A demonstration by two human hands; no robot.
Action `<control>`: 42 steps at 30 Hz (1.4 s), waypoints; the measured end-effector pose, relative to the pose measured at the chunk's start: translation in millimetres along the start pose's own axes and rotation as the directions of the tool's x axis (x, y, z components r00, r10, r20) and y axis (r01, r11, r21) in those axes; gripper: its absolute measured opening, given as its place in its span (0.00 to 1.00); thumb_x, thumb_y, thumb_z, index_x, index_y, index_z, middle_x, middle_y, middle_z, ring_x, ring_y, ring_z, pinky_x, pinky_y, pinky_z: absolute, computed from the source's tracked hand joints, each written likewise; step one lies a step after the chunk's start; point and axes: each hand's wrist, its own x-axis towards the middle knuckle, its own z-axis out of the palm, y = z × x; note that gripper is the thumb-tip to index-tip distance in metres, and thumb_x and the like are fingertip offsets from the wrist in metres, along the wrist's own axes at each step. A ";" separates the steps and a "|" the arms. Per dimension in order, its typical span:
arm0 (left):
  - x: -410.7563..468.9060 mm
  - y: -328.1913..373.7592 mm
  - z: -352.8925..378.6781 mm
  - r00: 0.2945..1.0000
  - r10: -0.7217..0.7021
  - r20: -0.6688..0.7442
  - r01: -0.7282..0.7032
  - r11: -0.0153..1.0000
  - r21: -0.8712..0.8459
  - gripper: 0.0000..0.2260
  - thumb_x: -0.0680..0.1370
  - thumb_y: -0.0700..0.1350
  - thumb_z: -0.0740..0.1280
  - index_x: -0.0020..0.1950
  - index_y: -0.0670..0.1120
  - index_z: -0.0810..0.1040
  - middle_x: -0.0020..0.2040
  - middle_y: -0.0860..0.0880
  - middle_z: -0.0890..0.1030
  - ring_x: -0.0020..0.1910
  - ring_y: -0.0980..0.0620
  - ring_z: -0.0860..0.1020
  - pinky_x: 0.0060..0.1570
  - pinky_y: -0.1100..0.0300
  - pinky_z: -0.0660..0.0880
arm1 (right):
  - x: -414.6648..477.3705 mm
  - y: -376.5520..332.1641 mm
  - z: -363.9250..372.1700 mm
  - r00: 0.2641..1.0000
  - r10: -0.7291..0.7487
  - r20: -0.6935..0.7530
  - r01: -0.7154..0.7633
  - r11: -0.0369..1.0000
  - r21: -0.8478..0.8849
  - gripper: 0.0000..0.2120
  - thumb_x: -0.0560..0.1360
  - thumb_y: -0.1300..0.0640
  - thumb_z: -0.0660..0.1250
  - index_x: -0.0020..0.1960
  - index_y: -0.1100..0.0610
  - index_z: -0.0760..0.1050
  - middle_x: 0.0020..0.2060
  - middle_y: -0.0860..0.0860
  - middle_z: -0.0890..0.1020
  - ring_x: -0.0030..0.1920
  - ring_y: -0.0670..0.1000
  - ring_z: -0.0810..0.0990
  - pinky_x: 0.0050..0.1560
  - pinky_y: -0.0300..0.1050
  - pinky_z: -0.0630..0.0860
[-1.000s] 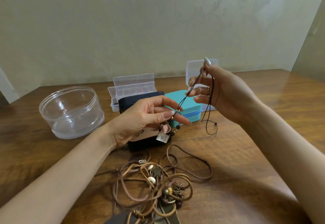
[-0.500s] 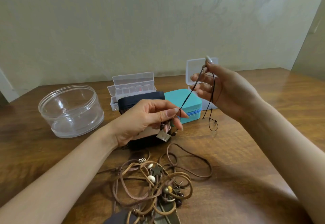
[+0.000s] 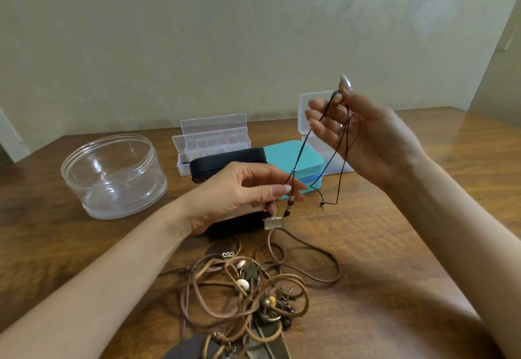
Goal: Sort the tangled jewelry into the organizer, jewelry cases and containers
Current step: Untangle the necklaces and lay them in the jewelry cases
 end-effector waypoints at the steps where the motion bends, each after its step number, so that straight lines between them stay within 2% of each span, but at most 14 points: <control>1: -0.3 0.9 1.3 1.000 0.004 0.008 -0.004 1.000 -0.008 0.11 0.71 0.47 0.64 0.51 0.49 0.80 0.43 0.53 0.84 0.40 0.58 0.78 0.47 0.66 0.75 | -0.4 1.4 0.8 1.000 0.004 -0.001 -0.004 1.000 -0.013 0.12 0.80 0.56 0.56 0.40 0.59 0.71 0.34 0.54 0.83 0.37 0.50 0.84 0.38 0.39 0.80; 4: -0.4 1.2 2.2 1.000 0.024 -0.002 -0.024 0.999 0.025 0.10 0.72 0.49 0.63 0.47 0.48 0.81 0.37 0.54 0.82 0.43 0.60 0.79 0.52 0.68 0.74 | -0.4 3.3 -0.1 1.000 -0.001 0.010 0.002 0.988 -0.152 0.14 0.80 0.54 0.56 0.38 0.57 0.70 0.27 0.51 0.79 0.29 0.48 0.79 0.33 0.40 0.77; 7: -0.3 0.0 0.2 0.999 0.026 -0.035 -0.025 0.999 0.022 0.10 0.72 0.50 0.62 0.44 0.48 0.81 0.34 0.54 0.81 0.42 0.60 0.78 0.53 0.68 0.73 | -1.5 -1.4 -3.9 0.992 -0.086 0.093 0.120 0.864 -0.490 0.15 0.78 0.52 0.60 0.34 0.56 0.68 0.19 0.45 0.67 0.21 0.45 0.63 0.27 0.40 0.61; 9: -0.1 0.6 0.6 0.999 0.032 -0.040 -0.032 0.999 0.005 0.11 0.73 0.49 0.61 0.43 0.46 0.80 0.33 0.54 0.80 0.40 0.60 0.78 0.50 0.69 0.74 | -4.5 -3.9 -1.9 0.980 -0.081 0.180 0.193 0.566 -0.802 0.12 0.74 0.49 0.65 0.37 0.56 0.74 0.18 0.43 0.68 0.21 0.42 0.63 0.25 0.35 0.60; 11: 0.4 0.7 1.8 0.999 0.035 -0.040 -0.036 0.999 -0.026 0.10 0.74 0.47 0.60 0.43 0.44 0.79 0.33 0.55 0.80 0.37 0.61 0.78 0.45 0.70 0.74 | -8.4 0.2 4.4 0.957 0.087 0.276 0.247 0.253 -0.935 0.14 0.67 0.42 0.68 0.39 0.53 0.79 0.20 0.40 0.73 0.23 0.41 0.69 0.25 0.30 0.61; 13: 0.5 -0.1 1.0 0.999 0.016 -0.045 -0.018 0.999 -0.047 0.09 0.75 0.45 0.60 0.44 0.44 0.78 0.34 0.56 0.81 0.38 0.62 0.78 0.41 0.71 0.74 | -11.3 7.4 8.8 0.929 0.230 0.289 0.266 0.125 -0.956 0.16 0.61 0.39 0.68 0.40 0.50 0.81 0.22 0.37 0.74 0.26 0.39 0.71 0.26 0.30 0.62; 19: 0.3 -1.4 -1.6 0.998 0.024 -0.061 -0.028 0.998 -0.060 0.10 0.76 0.46 0.59 0.41 0.44 0.77 0.36 0.50 0.80 0.39 0.57 0.79 0.44 0.65 0.74 | -13.5 6.8 9.7 0.928 0.206 0.312 0.267 0.216 -0.939 0.05 0.70 0.51 0.71 0.39 0.53 0.81 0.21 0.38 0.72 0.25 0.39 0.70 0.25 0.29 0.61; 24: 2.4 -2.1 -1.3 0.998 0.033 -0.060 -0.033 0.999 0.007 0.12 0.76 0.48 0.59 0.40 0.43 0.76 0.37 0.51 0.81 0.43 0.57 0.79 0.53 0.60 0.69 | -5.9 6.3 -1.9 0.948 0.166 0.271 0.177 0.434 -0.883 0.11 0.73 0.52 0.68 0.38 0.60 0.81 0.24 0.51 0.71 0.25 0.45 0.66 0.26 0.35 0.61; 27: 2.5 -4.1 -2.6 0.998 0.007 -0.055 -0.008 1.000 -0.030 0.12 0.77 0.49 0.61 0.39 0.44 0.77 0.38 0.49 0.81 0.43 0.57 0.79 0.50 0.59 0.70 | -0.7 -2.7 -11.0 0.970 0.051 0.238 0.167 0.570 -0.805 0.10 0.72 0.53 0.69 0.35 0.57 0.78 0.29 0.47 0.77 0.33 0.44 0.73 0.37 0.37 0.68; 30: 0.8 -6.3 -7.0 0.998 -0.003 -0.059 0.000 0.998 -0.057 0.12 0.76 0.48 0.61 0.38 0.45 0.78 0.39 0.46 0.81 0.42 0.54 0.79 0.48 0.59 0.71 | 6.2 -18.7 -25.1 0.987 -0.077 0.145 0.147 0.803 -0.577 0.06 0.69 0.54 0.65 0.34 0.51 0.78 0.36 0.47 0.79 0.43 0.45 0.77 0.49 0.41 0.71; 32: 1.2 -6.6 -8.7 0.998 0.000 -0.068 -0.006 0.996 -0.087 0.12 0.76 0.48 0.61 0.37 0.44 0.78 0.39 0.45 0.81 0.41 0.52 0.78 0.47 0.59 0.73 | 9.7 -29.2 -33.8 0.990 -0.140 0.037 0.144 0.957 -0.253 0.06 0.67 0.56 0.66 0.31 0.51 0.78 0.35 0.48 0.78 0.42 0.47 0.77 0.49 0.42 0.71; 33: 1.4 -6.8 -9.5 0.997 -0.002 -0.072 -0.005 0.995 -0.095 0.12 0.77 0.47 0.61 0.37 0.44 0.77 0.39 0.45 0.81 0.41 0.51 0.77 0.47 0.59 0.73 | 11.4 -33.6 -38.9 0.986 -0.165 -0.035 0.161 0.982 -0.101 0.07 0.66 0.56 0.66 0.30 0.52 0.77 0.32 0.48 0.78 0.39 0.47 0.77 0.47 0.41 0.71; 38: 0.9 -8.0 -12.6 0.996 0.023 -0.081 -0.028 0.998 -0.058 0.13 0.76 0.49 0.59 0.35 0.44 0.73 0.39 0.46 0.81 0.42 0.50 0.78 0.48 0.60 0.73 | 14.3 -48.4 -67.5 0.917 -0.128 -0.378 0.245 0.928 0.281 0.12 0.69 0.57 0.67 0.27 0.55 0.71 0.29 0.49 0.74 0.31 0.47 0.73 0.38 0.37 0.69; 42: -1.7 -5.2 -14.1 0.985 0.069 -0.157 -0.084 0.992 -0.091 0.12 0.72 0.47 0.57 0.30 0.44 0.66 0.35 0.46 0.79 0.40 0.50 0.78 0.46 0.63 0.75 | 12.0 -53.8 -84.1 0.796 -0.137 -0.590 0.394 0.856 0.333 0.16 0.73 0.57 0.64 0.28 0.55 0.68 0.23 0.46 0.70 0.24 0.46 0.71 0.33 0.35 0.66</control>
